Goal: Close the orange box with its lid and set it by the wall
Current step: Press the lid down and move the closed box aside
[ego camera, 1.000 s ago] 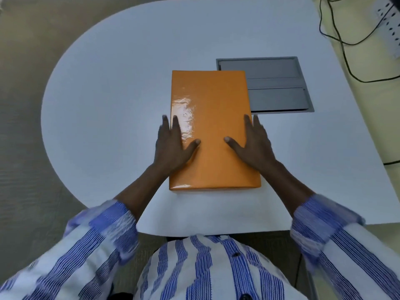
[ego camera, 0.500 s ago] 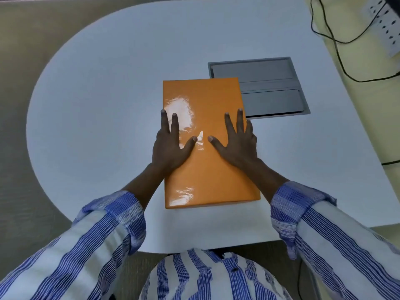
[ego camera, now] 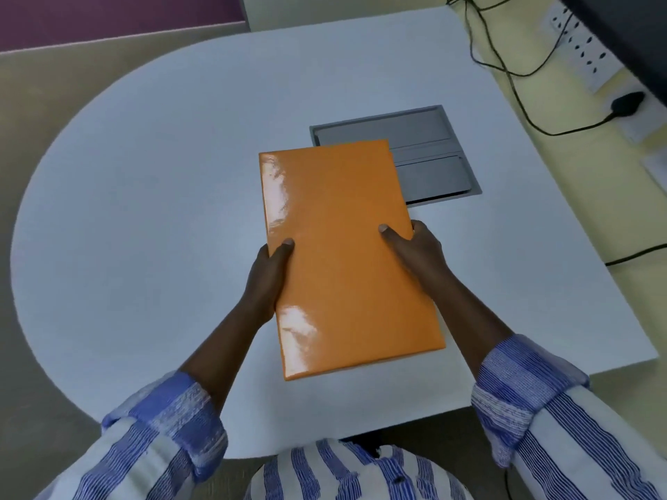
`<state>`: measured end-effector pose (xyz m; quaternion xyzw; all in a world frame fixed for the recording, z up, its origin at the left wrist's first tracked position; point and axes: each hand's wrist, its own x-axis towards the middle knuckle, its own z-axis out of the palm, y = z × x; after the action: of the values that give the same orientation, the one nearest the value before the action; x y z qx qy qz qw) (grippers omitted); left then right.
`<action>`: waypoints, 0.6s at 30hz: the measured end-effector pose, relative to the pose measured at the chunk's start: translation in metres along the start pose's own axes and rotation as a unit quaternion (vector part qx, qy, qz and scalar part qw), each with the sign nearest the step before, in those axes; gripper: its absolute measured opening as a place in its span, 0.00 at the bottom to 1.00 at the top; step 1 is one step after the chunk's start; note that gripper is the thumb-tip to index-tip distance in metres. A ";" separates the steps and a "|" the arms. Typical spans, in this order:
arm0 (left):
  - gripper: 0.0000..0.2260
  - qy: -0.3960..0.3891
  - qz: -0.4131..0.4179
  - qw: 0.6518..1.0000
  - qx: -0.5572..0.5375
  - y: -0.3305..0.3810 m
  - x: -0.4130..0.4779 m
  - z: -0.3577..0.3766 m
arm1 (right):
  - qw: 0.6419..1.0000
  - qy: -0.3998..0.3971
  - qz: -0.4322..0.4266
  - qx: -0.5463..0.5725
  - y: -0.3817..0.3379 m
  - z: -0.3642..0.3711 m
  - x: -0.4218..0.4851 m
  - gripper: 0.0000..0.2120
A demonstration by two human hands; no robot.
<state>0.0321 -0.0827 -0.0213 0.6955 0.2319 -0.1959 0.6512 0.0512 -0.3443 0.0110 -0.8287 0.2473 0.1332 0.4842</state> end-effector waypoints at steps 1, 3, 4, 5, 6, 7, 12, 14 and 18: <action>0.31 -0.012 0.006 1.000 -0.003 0.002 -0.001 0.016 | 1.000 0.012 -0.002 -0.005 0.004 -0.015 0.002 0.32; 0.31 -0.036 0.019 0.999 0.000 0.006 -0.004 0.054 | 0.999 0.041 -0.006 -0.018 0.015 -0.050 0.007 0.33; 0.30 -0.058 0.027 0.998 0.002 0.009 -0.006 0.074 | 0.998 0.057 -0.005 -0.028 0.021 -0.069 0.010 0.33; 0.29 -0.083 0.036 0.996 0.004 0.011 -0.008 0.095 | 0.997 0.073 -0.002 -0.039 0.028 -0.089 0.014 0.34; 0.28 -0.105 0.039 0.994 0.006 0.013 -0.012 0.116 | 0.995 0.088 0.003 -0.049 0.037 -0.108 0.017 0.35; 0.26 -0.124 0.036 0.992 0.005 0.016 -0.015 0.137 | 0.993 0.102 0.008 -0.057 0.045 -0.127 0.020 0.36; 0.23 -0.194 -0.008 0.981 0.010 0.015 -0.024 0.214 | 0.988 0.135 0.029 -0.070 0.089 -0.198 0.037 0.34; 0.23 -0.202 -0.019 0.979 0.011 0.012 -0.026 0.233 | 0.989 0.128 0.029 -0.068 0.106 -0.213 0.042 0.33; 0.24 -0.178 -0.010 0.984 0.017 0.009 -0.027 0.253 | 0.981 0.144 0.014 -0.128 0.126 -0.223 0.051 0.38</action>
<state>0.0229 -0.3367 -0.0173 0.6584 0.1156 -0.3267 0.6681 0.0215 -0.6036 0.0050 -0.8907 0.3065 0.0500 0.3318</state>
